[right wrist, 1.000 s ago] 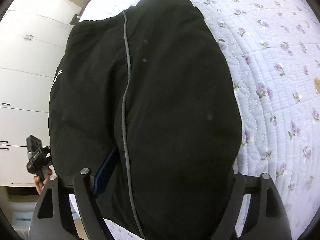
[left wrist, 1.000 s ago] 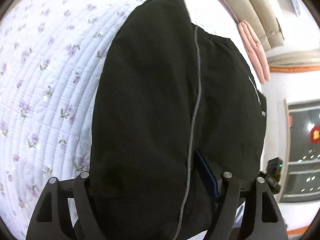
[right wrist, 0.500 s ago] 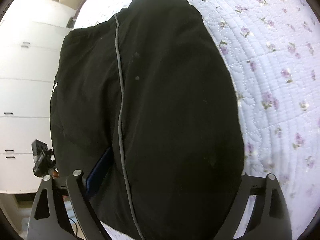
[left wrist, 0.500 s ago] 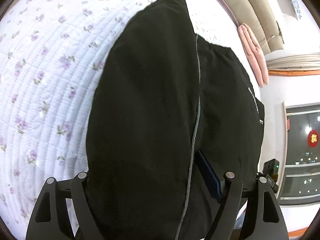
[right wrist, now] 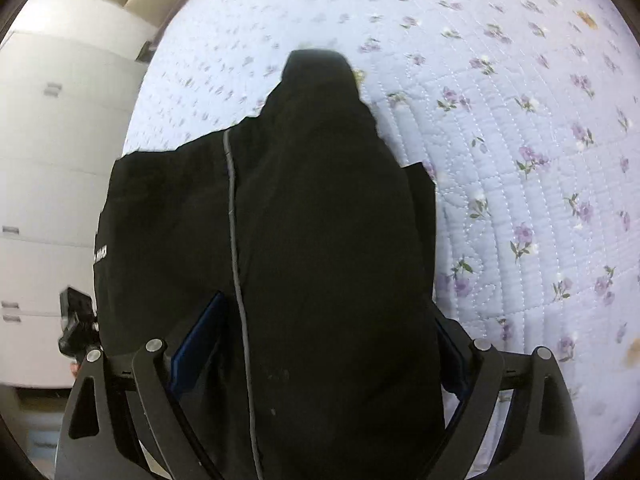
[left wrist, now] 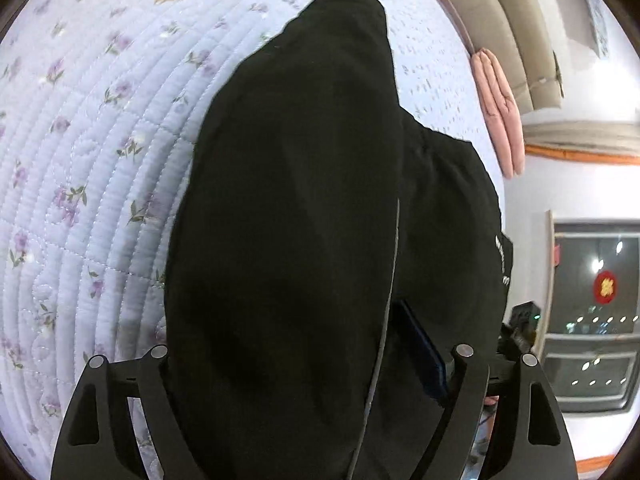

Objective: Fold large clothes

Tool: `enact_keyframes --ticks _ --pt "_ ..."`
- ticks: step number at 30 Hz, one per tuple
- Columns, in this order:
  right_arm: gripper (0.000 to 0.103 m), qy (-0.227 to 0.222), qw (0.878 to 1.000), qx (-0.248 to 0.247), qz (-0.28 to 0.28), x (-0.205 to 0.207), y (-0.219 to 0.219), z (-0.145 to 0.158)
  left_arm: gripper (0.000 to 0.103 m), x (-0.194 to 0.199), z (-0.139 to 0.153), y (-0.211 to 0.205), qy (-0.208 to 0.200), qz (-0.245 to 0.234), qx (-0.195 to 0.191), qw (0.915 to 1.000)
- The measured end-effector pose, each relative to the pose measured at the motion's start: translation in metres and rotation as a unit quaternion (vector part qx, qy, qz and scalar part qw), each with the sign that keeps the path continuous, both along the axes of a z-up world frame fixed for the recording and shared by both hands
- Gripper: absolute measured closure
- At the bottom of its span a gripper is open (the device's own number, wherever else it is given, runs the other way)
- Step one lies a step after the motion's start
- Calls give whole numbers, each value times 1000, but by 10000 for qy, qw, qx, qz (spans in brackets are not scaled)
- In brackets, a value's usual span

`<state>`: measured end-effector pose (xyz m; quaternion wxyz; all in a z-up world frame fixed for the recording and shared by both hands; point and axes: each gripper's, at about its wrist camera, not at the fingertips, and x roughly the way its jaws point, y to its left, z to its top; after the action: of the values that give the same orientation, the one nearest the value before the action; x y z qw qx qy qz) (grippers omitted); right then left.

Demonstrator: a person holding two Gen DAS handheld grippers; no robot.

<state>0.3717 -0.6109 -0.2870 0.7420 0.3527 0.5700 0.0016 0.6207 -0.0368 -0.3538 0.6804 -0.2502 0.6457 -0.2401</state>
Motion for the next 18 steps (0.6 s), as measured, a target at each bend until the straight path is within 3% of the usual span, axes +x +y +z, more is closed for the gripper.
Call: enact_keyframes --ticks 4,8,14,18 --pt "12 -14 9998 155 76 -10 11 2 19 -1 2 -3 8 48 20 10000" --pt "18 -74 9996 259 96 -14 10 1 27 -5 9 -17 -163 9 290 9994" --pt "17 122 9966 593 567 -39 30 -1 28 -7 12 -19 -131 5 242 9996" --pt "20 -33 9973 509 521 -29 44 -3 32 -8 15 -29 -277 107 479 9984"
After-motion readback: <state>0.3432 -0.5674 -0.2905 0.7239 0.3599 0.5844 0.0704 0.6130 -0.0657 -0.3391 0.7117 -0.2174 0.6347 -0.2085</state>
